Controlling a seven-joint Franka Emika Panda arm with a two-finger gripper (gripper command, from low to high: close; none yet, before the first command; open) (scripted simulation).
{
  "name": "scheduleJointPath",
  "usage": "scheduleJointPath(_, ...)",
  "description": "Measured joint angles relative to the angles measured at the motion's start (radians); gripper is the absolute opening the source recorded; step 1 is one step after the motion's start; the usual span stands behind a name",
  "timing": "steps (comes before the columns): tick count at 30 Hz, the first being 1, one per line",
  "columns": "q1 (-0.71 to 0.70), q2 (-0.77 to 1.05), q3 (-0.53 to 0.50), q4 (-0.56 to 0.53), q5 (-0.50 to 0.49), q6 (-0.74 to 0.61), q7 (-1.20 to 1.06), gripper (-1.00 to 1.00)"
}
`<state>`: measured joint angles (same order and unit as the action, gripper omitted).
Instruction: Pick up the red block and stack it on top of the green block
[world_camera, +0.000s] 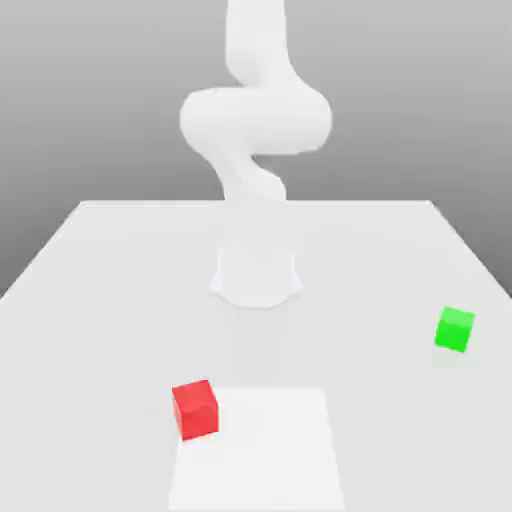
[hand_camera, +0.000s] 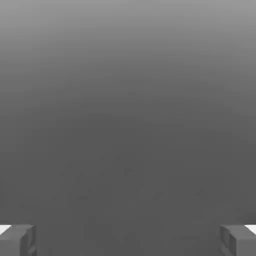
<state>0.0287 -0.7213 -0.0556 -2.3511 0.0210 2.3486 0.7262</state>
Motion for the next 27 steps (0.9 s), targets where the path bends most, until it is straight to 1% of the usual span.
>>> scheduleJointPath(7, 0.082, 0.261, -0.149, -0.157, 0.059, 0.153, -0.23, 0.0)
scheduleJointPath(11, 0.108, 0.413, -0.205, -0.247, 0.084, 0.241, -0.357, 0.0)
scheduleJointPath(14, 0.112, 0.536, -0.233, -0.32, 0.085, 0.316, -0.447, 0.0)
scheduleJointPath(16, 0.104, 0.614, -0.246, -0.369, 0.064, 0.367, -0.491, 0.0)
scheduleJointPath(18, 0.081, 0.679, -0.259, -0.416, 0.015, 0.414, -0.511, 0.0)
scheduleJointPath(20, 0.066, 0.727, -0.26, -0.431, 0.001, 0.452, -0.528, 0.0)
scheduleJointPath(24, 0.063, 0.81, -0.232, -0.422, 0.061, 0.519, -0.582, 0.0)
scheduleJointPath(27, 0.032, 0.874, -0.184, -0.412, 0.128, 0.571, -0.631, 0.0)
